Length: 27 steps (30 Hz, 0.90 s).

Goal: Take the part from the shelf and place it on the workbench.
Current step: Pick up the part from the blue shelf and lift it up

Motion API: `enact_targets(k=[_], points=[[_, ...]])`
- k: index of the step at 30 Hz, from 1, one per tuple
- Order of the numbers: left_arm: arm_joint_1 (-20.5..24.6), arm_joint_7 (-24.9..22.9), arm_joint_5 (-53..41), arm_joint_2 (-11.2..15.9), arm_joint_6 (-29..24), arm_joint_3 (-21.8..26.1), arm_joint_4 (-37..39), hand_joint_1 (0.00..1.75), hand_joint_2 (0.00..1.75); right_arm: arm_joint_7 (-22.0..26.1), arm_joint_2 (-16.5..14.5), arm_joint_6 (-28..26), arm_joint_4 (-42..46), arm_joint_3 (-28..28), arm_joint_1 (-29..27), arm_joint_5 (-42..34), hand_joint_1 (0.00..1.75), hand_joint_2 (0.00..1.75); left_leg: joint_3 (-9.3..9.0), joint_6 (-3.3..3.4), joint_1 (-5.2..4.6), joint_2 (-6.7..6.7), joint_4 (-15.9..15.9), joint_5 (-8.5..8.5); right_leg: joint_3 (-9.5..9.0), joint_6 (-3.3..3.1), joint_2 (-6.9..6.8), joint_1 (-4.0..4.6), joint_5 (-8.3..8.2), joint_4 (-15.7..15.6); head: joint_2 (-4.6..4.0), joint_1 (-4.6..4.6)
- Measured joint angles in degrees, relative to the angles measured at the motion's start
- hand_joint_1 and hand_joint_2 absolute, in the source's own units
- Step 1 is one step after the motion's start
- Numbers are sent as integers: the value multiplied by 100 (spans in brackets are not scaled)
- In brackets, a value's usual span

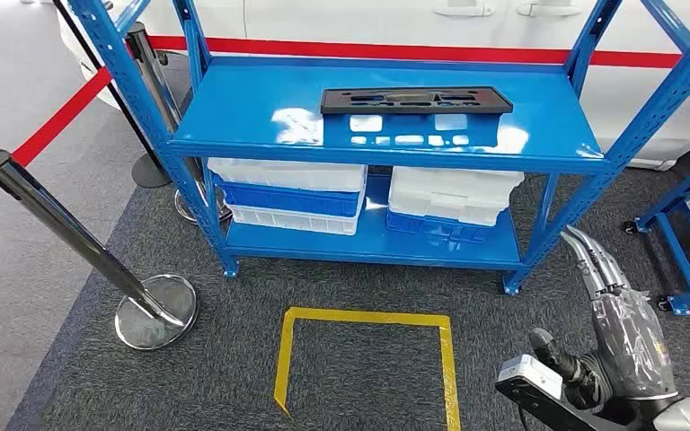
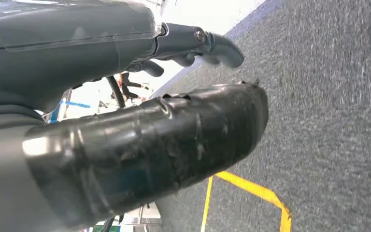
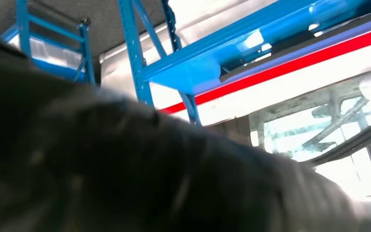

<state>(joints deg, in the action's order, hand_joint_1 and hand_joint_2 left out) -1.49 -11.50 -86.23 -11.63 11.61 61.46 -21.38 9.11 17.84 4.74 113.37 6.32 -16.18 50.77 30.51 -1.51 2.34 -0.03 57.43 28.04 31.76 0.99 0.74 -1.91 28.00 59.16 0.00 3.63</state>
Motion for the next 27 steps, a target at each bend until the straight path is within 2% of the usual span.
enact_targets(k=[2, 3, 5, 6, 7, 8, 9, 10, 11, 12, 13, 15, 17, 18, 19, 21, 22, 23, 24, 25, 26, 27], points=[[6, 0, 0, -1, 1, 0, 0, 0, 0, 1, 0, -2, 6, 0, 1, 0, 0, 0, 70, 3, 10, 3, 181, 113, -15, -60, -12, 5, 2, -10, 0, 0], [12, 0, 0, -2, 1, 0, 0, 0, 0, 1, 0, -3, 10, 0, 2, 0, 0, 0, 195, 7, 12, 4, 447, 262, -26, -111, -21, 15, 4, -19, 0, 1], [10, 0, 0, 0, 1, 0, 0, 0, 0, 2, 0, -6, 13, 0, 0, 0, 0, 0, 600, 47, -19, 5, 1251, 616, -39, -179, -37, 64, 24, -19, 0, 1], [3, 0, 0, 2, 0, 0, 0, 0, 0, 2, 0, -7, 12, 0, -2, 0, 0, 0, 798, 67, -39, 5, 1609, 725, -47, -198, -40, 91, 35, -18, 0, 0], [-3, 0, 0, 3, 0, 0, 0, 0, 0, 2, 0, -7, 11, 0, -3, 0, 0, 0, 918, 95, -62, 4, 1793, 723, -62, -215, -39, 117, 48, -18, 0, 0], [-7, 0, 0, 4, 0, 0, 0, 0, 0, 2, 0, -7, 11, -1, -3, 0, 0, 0, 934, 132, -85, 4, 1759, 609, -87, -227, -36, 141, 65, -17, 0, 0], [-9, 0, 0, 4, 0, 0, 0, 0, 0, 2, 0, -6, 11, -1, -4, 0, 0, 0, 839, 177, -109, 3, 1497, 401, -121, -234, -33, 159, 87, -17, 0, 0], [-11, 0, 0, 4, 0, 0, 0, 0, 0, 2, 0, -5, 11, -1, -4, 0, 0, 0, 678, 228, -138, 1, 1105, 161, -156, -233, -30, 172, 114, -17, 0, 0], [-9, 1, 0, 6, 0, 1, 0, 0, 0, 2, 0, -5, 10, -2, -3, 0, 0, 0, 514, 277, -170, -3, 724, -7, -179, -218, -28, 189, 144, -9, 0, 0], [-7, 1, 0, 7, 0, 1, 1, 0, 0, 2, 0, -4, 10, -2, -3, 0, 0, 44, 389, 310, -194, -7, 439, -103, -188, -198, -23, 197, 167, -3, 1, 0], [-7, 1, 0, 7, -1, 2, 1, 0, 0, 2, 0, -4, 9, -3, -2, 0, 0, 87, 324, 329, -214, -10, 283, -126, -185, -173, -20, 201, 181, 0, 1, -2], [-8, 1, 0, 6, -2, 2, 2, 0, 0, 2, 1, -4, 10, -4, 0, 0, 0, 175, 293, 340, -224, -11, 198, -103, -187, -117, -13, 200, 188, -23, 1, -1], [-9, 3, 0, 4, -2, 2, 2, 0, 0, 4, 4, -4, 12, -5, 5, -3, 0, 175, 230, 372, -202, -6, 107, -119, -197, -60, -25, 188, 251, 34, 0, -5], [-7, 5, 0, 3, -2, 2, 2, 0, 0, 5, 7, -4, 12, -6, 12, -5, 0, 175, 190, 393, -188, -2, 62, -125, -134, -32, -33, 181, 351, 200, 0, -9], [-6, 7, 0, 2, -2, 2, 2, 0, 0, 5, 9, -2, 10, -10, 16, -8, 0, 175, 158, 414, -183, 2, 37, -122, 10, -8, -40, 164, 497, 494, 0, -13], [-4, 9, 0, 1, -2, 2, 2, 0, 0, 5, 10, 4, 4, -27, 23, -11, 0, 175, 128, 436, -189, 7, 31, -95, 442, 30, -43, 138, 782, 1233, 0, -16], [-5, 8, 0, 1, -2, 2, 2, 0, 0, 4, 9, 10, 1, -39, 22, -11, 0, 175, 113, 437, -193, 7, 33, -77, 610, 43, -44, 126, 807, 1469, 0, -15], [-6, 8, 0, 1, -2, 2, 2, 0, 0, 4, 9, 15, -2, -50, 22, -11, 0, 175, 88, 432, -195, 6, 35, -57, 675, 49, -45, 119, 713, 1498, 0, -15], [-7, 8, 0, 1, -2, 2, 2, 0, 0, 4, 9, 18, -2, -60, 23, -11, 0, 175, 51, 423, -196, 4, 36, -32, 621, 46, -47, 115, 499, 1292, 0, -15], [-8, 8, 0, 0, -2, 2, 2, 0, 0, 4, 10, 20, -2, -68, 24, -11, 0, 175, 5, 411, -197, 2, 37, -2, 471, 31, -51, 115, 230, 908, 0, -15], [-10, 9, 0, -2, -2, 2, 3, 0, 0, 4, 10, 20, -3, -75, 28, -11, 0, 175, -36, 393, -199, -1, 34, 27, 304, 6, -59, 128, 37, 536, 0, -15], [-8, 8, 0, -4, -2, 2, 3, 0, 0, 4, 10, 19, -3, -81, 32, -11, 0, 175, -66, 368, -205, -4, 38, 56, 167, -26, -65, 146, -89, 220, 0, -15]])
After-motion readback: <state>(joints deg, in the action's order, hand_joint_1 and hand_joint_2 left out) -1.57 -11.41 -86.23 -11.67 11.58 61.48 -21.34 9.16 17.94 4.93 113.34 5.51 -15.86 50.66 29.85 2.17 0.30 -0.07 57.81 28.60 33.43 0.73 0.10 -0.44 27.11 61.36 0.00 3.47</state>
